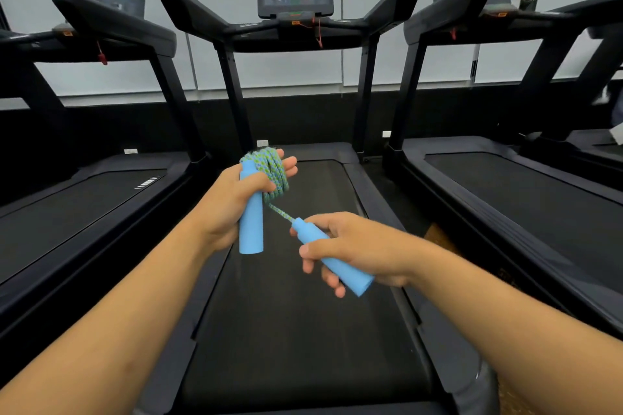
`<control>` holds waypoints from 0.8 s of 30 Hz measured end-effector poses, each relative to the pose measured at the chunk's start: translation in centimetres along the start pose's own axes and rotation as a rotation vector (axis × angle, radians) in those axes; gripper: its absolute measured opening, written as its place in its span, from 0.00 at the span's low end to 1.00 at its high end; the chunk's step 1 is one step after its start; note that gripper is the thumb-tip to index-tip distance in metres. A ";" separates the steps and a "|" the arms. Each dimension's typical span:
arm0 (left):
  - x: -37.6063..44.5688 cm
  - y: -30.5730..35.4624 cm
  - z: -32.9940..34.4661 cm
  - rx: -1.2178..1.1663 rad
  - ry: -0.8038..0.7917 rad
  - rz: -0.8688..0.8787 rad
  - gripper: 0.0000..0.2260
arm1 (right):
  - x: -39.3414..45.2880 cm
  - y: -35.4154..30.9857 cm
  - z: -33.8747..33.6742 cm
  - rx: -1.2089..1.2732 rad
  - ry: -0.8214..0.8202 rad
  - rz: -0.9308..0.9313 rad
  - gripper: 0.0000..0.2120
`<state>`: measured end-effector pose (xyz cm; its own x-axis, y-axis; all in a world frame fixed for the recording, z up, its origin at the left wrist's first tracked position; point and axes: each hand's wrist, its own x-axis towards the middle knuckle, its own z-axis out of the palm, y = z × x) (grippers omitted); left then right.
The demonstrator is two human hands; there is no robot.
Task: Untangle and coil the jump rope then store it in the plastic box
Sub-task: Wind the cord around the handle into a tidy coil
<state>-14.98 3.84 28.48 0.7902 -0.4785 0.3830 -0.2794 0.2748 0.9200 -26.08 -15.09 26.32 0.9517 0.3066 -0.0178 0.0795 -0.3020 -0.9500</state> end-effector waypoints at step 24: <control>-2.1 -0.9 5.5 0.048 -0.344 -0.309 0.14 | 2.4 0.0 -4.5 -0.401 0.824 -0.651 0.07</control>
<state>-19.35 0.00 27.30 0.6158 -0.7829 0.0885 -0.0910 0.0409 0.9950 -22.48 -18.37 27.69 0.5881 -0.1339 0.7976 0.5811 -0.6160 -0.5319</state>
